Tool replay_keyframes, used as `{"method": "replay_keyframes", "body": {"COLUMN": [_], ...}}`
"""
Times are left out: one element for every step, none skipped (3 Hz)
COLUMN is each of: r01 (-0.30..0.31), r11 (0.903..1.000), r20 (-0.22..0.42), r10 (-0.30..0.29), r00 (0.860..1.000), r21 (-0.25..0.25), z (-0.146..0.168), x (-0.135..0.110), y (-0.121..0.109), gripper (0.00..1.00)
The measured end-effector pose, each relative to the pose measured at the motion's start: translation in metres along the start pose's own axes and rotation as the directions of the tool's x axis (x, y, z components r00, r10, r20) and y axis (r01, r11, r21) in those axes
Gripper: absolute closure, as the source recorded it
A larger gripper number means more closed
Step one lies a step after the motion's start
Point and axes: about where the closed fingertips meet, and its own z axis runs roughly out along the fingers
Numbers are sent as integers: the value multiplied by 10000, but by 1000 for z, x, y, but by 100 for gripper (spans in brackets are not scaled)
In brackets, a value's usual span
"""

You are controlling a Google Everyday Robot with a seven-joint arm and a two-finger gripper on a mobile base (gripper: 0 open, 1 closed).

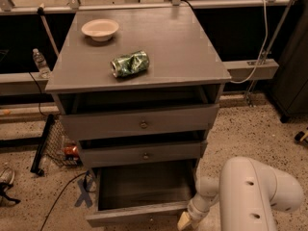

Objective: Close bottom drawer

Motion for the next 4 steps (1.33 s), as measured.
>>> {"method": "replay_keyframes", "body": {"r01": [175,175,182,247], "r11": [9998,9998,9998,9997], "r20": [258,257,218,337], "r10": [-175,-175,-181,-248], "r00": [9995,9995,9996,9991], "r21": [18,17,-1,29], "z": [1,-3,0,-1], "x": [-19,-18,-17,-18], "y": [-6,-4,-4,-2], "gripper": [64,87,100,100]}}
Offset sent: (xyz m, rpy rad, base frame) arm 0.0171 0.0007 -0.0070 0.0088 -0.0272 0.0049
